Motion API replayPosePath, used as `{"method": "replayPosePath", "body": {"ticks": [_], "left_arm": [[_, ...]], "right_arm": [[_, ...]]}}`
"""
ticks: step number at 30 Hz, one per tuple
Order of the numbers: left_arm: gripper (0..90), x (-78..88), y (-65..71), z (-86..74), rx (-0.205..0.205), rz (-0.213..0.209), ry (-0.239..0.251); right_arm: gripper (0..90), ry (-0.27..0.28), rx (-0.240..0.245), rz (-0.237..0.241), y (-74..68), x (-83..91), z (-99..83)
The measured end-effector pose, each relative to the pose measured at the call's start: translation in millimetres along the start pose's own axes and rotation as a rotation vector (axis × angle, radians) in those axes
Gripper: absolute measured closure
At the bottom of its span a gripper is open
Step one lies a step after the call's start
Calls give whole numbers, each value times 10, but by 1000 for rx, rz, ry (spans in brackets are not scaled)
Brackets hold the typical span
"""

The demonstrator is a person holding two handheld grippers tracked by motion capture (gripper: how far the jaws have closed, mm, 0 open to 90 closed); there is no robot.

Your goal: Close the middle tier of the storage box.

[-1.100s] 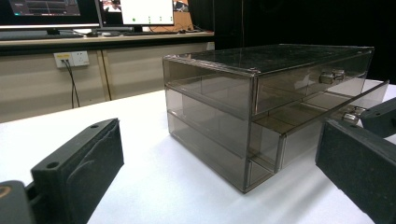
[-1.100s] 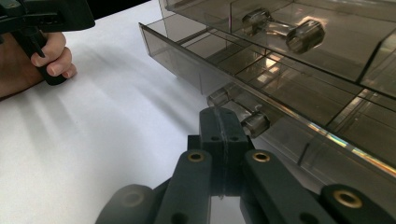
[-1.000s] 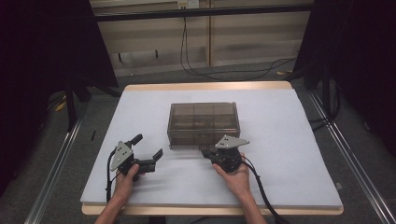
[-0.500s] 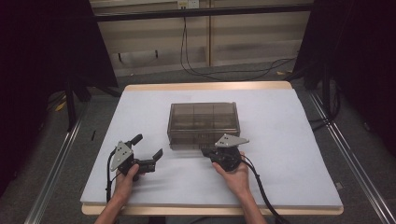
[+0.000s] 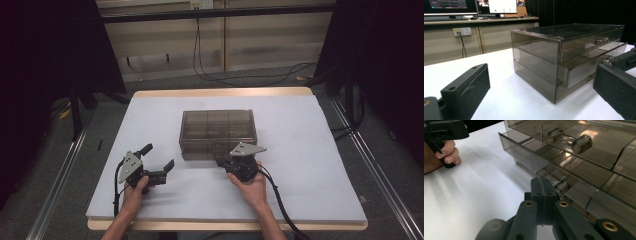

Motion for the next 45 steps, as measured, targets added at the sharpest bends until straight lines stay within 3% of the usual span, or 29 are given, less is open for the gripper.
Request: {"method": "replayPosePath", "body": {"ticks": [45], "left_arm": [[9, 1, -4, 1, -5, -2, -1]], "right_arm": [[900, 26, -32, -30, 105, -103, 13]]}}
Point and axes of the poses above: each handheld gripper's, and its own axes: x roughly backward along the jaws, z roughly out of its top, y roughly to its right, the point moved 1 cm from there along -x, roughly forward along the jaws, and after that the axes turned 9 degrees about y, right-handed, at the moved point
